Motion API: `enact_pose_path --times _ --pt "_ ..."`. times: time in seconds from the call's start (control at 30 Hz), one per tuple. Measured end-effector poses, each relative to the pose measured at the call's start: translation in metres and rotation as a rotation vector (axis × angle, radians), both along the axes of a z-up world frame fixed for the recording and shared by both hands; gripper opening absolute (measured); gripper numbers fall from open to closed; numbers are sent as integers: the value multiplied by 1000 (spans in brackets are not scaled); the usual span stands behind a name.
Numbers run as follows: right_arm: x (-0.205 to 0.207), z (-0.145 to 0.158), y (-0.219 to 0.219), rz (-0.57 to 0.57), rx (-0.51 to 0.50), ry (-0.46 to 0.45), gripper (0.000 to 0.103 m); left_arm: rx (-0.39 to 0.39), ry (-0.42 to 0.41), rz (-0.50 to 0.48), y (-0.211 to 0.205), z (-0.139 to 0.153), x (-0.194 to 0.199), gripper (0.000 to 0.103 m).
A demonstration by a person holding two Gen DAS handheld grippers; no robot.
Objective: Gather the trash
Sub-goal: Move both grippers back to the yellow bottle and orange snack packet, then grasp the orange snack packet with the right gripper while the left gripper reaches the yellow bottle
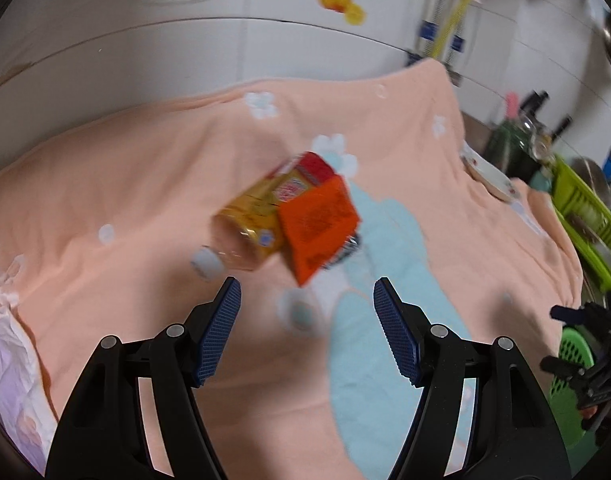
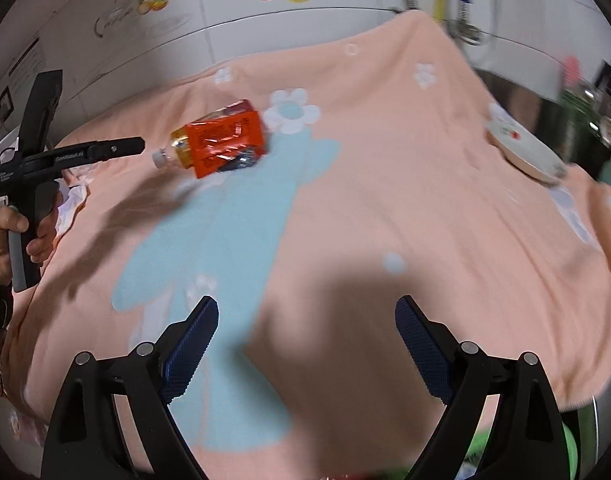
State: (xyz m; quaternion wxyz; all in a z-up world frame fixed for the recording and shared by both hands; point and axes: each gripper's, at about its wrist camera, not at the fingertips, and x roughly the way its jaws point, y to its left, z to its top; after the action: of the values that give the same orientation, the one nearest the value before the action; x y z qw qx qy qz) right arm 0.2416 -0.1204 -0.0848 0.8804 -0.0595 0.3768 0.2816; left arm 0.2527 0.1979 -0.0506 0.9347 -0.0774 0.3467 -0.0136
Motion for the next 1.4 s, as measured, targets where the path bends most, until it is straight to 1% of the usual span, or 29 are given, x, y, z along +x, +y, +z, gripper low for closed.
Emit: enact_pose_path --times 0.2,0.4,0.43,0.57,0.67,0.77,1.0,1.07,1.1,1.13,1.17,1.2,1.3,1.4 --pt "35 7 69 105 42 23 87 -16 0 29 22 -6 6 69" --pt "81 10 118 179 74 31 87 -44 2 54 44 -12 11 69" --pt "92 9 125 192 97 43 86 -50 1 55 47 -13 12 69" --pt "126 5 144 229 163 85 85 -56 4 56 56 -16 18 69" --pt "150 1 161 244 175 94 83 -49 10 50 59 -18 24 69" --pt "169 -5 170 242 186 111 82 -47 14 46 62 -20 30 69" --pt "213 -25 184 234 265 205 81 -59 26 39 66 -24 44 69" --pt "221 -31 187 246 297 243 77 -60 26 36 66 -24 48 69" --pt "222 -32 188 251 305 252 71 -61 26 34 65 -24 50 69" --pt "224 -34 189 264 320 267 67 -59 25 31 65 -24 52 69" --pt "224 -35 190 271 326 276 60 -57 26 30 64 -24 53 69" --pt "222 -35 190 277 327 277 52 -53 26 27 63 -23 54 69" --pt "214 -33 188 290 333 270 35 -34 24 11 58 -20 61 69" --pt "205 -27 184 283 331 241 27 -11 25 -12 51 -17 70 69"
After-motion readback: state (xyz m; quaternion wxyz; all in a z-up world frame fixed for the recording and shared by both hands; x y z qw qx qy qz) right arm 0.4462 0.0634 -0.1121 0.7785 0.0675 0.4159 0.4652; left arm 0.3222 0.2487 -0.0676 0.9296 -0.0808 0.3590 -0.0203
